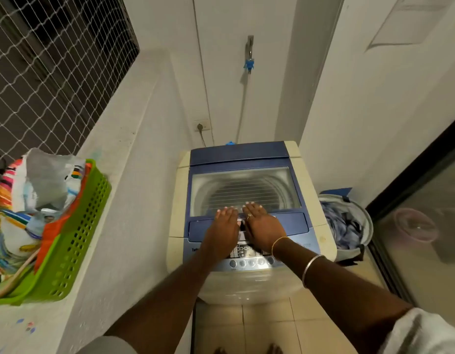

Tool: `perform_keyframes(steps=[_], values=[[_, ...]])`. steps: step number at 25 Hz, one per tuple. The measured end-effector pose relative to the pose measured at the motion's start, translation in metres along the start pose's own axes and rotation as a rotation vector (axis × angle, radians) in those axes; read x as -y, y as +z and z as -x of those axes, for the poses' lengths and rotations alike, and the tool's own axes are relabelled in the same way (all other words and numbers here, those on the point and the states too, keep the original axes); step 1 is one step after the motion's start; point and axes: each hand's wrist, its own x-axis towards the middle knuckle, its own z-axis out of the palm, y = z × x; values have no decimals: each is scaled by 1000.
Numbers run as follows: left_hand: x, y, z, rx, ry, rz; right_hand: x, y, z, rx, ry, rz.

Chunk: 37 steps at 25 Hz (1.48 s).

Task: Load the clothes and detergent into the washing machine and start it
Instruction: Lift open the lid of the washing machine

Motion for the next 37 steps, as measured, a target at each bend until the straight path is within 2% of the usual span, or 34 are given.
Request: perform_keyframes(steps=[3, 5, 10, 14, 20, 28, 32, 37], values=[[6, 15, 3, 21, -27, 103, -4, 9, 7, -34, -3, 30], [6, 16, 6, 70, -37, 81, -5, 11, 11, 30, 44, 104], [6, 14, 1, 174, -14, -27, -9, 2, 5, 268, 132, 14], [3, 3, -10, 260, -15, -27, -15, -11, -1, 348, 123, -36], [-12, -68, -25, 265, -108, 142, -13, -73, -20, 332, 89, -97], [-18, -182, -78, 129, -34, 69, -10, -188, -73, 199, 33, -57], [-10, -208, -110, 13, -1, 24, -14, -215, -100, 91, 36, -15], [13, -204, -158, -111, 45, -31, -22, -216, -130, -54, 46, 25]])
